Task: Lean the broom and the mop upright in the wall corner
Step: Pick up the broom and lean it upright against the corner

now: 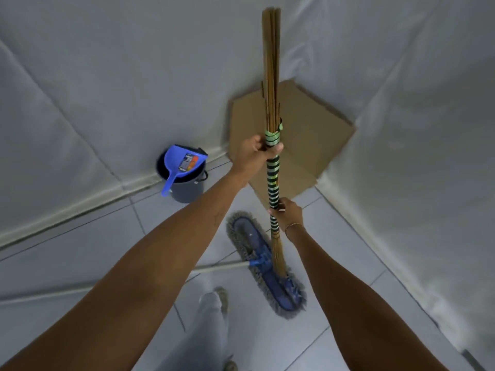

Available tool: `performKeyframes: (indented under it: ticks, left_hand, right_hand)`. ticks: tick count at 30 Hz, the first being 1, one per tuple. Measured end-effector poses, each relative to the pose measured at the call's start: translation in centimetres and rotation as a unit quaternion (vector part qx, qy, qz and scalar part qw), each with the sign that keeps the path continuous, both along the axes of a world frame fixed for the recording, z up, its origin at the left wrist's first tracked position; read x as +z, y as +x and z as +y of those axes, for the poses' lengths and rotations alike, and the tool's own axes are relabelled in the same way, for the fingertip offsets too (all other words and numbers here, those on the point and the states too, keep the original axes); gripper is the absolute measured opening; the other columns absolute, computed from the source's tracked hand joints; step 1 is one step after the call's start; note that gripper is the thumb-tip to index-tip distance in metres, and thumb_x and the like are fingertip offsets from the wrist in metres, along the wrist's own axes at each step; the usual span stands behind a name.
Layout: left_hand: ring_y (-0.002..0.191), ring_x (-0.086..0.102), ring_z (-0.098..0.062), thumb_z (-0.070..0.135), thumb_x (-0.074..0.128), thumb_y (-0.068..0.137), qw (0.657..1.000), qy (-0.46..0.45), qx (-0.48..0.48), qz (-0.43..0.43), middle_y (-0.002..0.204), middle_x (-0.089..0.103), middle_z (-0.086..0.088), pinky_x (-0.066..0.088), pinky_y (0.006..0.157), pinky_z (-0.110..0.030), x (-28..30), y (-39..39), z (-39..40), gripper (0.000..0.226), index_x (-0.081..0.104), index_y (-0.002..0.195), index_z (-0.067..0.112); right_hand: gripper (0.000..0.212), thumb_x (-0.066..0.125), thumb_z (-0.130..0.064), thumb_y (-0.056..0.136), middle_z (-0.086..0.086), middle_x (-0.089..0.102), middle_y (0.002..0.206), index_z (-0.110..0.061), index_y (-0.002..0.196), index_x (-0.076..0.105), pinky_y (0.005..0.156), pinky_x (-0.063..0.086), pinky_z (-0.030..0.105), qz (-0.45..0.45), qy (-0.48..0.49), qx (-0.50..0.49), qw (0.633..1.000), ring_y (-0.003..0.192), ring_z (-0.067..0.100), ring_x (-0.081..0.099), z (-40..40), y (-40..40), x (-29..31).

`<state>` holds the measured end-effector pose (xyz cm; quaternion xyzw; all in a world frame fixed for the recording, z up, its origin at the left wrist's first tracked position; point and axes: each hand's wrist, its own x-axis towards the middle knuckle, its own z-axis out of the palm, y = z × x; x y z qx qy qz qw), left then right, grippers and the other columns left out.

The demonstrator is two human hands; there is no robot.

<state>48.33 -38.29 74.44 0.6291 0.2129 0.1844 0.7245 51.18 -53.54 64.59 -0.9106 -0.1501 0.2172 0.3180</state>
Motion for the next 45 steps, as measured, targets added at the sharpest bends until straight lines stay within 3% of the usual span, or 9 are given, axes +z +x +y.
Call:
performKeyframes:
  ticks: [4, 13, 17, 23, 29, 32, 38, 42, 45]
  left_hand:
    - [0.091, 0.067, -0.020, 0.016, 0.075, 0.077, 0.999, 0.016, -0.030, 0.003, 0.092, 0.072, -0.004, 0.052, 0.099, -0.047, -0.8, 6.3, -0.3, 0.031, 0.064, 0.103, 0.005]
    - [0.095, 0.071, -0.018, 0.017, 0.075, 0.077, 0.995, 0.033, -0.088, 0.030, 0.099, 0.075, -0.006, 0.055, 0.094, -0.037, -0.6, 21.1, -2.4, 0.031, 0.068, 0.105, 0.007]
    - [0.097, 0.069, -0.025, 0.012, 0.073, 0.079, 0.994, 0.037, -0.102, 0.021, 0.100, 0.072, -0.013, 0.055, 0.096, -0.041, 0.2, 27.5, -3.4, 0.033, 0.065, 0.108, 0.000]
    - [0.082, 0.067, -0.012, 0.014, 0.073, 0.079, 0.988, 0.087, -0.119, 0.038, 0.095, 0.071, -0.006, 0.053, 0.078, -0.026, -0.4, 38.3, -6.2, 0.029, 0.067, 0.106, 0.005]
    - [0.093, 0.064, -0.020, 0.007, 0.070, 0.081, 0.989, 0.105, -0.071, 0.080, 0.108, 0.070, -0.023, 0.052, 0.095, -0.043, -1.5, 49.0, -9.2, 0.032, 0.063, 0.109, -0.006]
    - [0.093, 0.063, -0.022, 0.005, 0.069, 0.081, 0.990, 0.106, -0.033, 0.085, 0.100, 0.068, -0.015, 0.050, 0.097, -0.046, -1.4, 52.7, -9.4, 0.028, 0.063, 0.107, -0.006]
    - [0.072, 0.064, 0.005, 0.001, 0.068, 0.081, 0.989, 0.121, -0.023, 0.078, 0.083, 0.066, 0.006, 0.051, 0.074, -0.014, -0.2, 57.7, -6.7, 0.016, 0.062, 0.094, 0.009]
    - [0.062, 0.060, 0.016, -0.001, 0.065, 0.083, 0.988, 0.139, -0.007, 0.071, 0.071, 0.059, 0.017, 0.046, 0.064, -0.003, 0.1, 59.8, -4.0, 0.015, 0.060, 0.081, 0.012]
    - [0.075, 0.060, 0.008, 0.001, 0.062, 0.086, 0.986, 0.150, 0.003, 0.067, 0.083, 0.062, 0.005, 0.047, 0.069, -0.004, 0.3, 61.1, -0.8, 0.018, 0.061, 0.103, -0.005]
  right_hand:
    - [0.032, 0.071, -0.021, 0.079, 0.015, 0.071, 0.107, -0.007, 0.107, 0.064, 0.091, 0.050, 0.036, 0.022, 0.009, -0.012, 1.000, 0.105, 0.031, 0.063, 0.0, 5.5, -1.2]
    - [0.033, 0.070, -0.015, 0.080, 0.016, 0.070, 0.111, -0.007, 0.111, 0.062, 0.095, 0.052, 0.040, 0.049, 0.029, -0.109, 0.992, 0.107, 0.031, 0.063, -2.1, 17.6, -1.0]
    - [0.032, 0.071, -0.014, 0.079, 0.015, 0.070, 0.110, -0.007, 0.109, 0.062, 0.089, 0.050, 0.033, 0.059, 0.050, -0.112, 0.991, 0.104, 0.030, 0.064, -3.0, 23.9, -1.1]
    - [0.030, 0.072, -0.017, 0.077, 0.014, 0.072, 0.104, -0.006, 0.103, 0.063, 0.079, 0.044, 0.024, 0.048, 0.043, -0.091, 0.994, 0.099, 0.027, 0.064, -5.2, 34.7, -2.4]
    - [0.033, 0.072, -0.018, 0.078, 0.014, 0.070, 0.109, -0.003, 0.105, 0.063, 0.083, 0.047, 0.028, 0.071, 0.006, -0.001, 0.997, 0.103, 0.029, 0.063, -7.9, 46.8, -3.5]
    - [0.033, 0.073, -0.019, 0.077, 0.015, 0.070, 0.109, -0.003, 0.104, 0.065, 0.092, 0.052, 0.037, 0.065, -0.018, 0.046, 0.997, 0.105, 0.030, 0.064, -7.7, 52.0, -3.1]
    - [0.032, 0.075, -0.018, 0.077, 0.017, 0.071, 0.107, 0.001, 0.100, 0.065, 0.077, 0.044, 0.026, 0.082, 0.012, 0.089, 0.993, 0.101, 0.030, 0.065, -4.3, 58.8, -2.4]
    - [0.034, 0.075, -0.017, 0.077, 0.018, 0.071, 0.108, 0.003, 0.103, 0.066, 0.086, 0.049, 0.030, 0.064, 0.021, 0.124, 0.990, 0.103, 0.030, 0.066, -0.6, 61.7, -1.5]
    - [0.034, 0.075, -0.016, 0.077, 0.018, 0.071, 0.109, 0.003, 0.103, 0.066, 0.088, 0.050, 0.031, 0.056, 0.024, 0.132, 0.989, 0.103, 0.030, 0.066, 2.5, 63.6, -1.4]
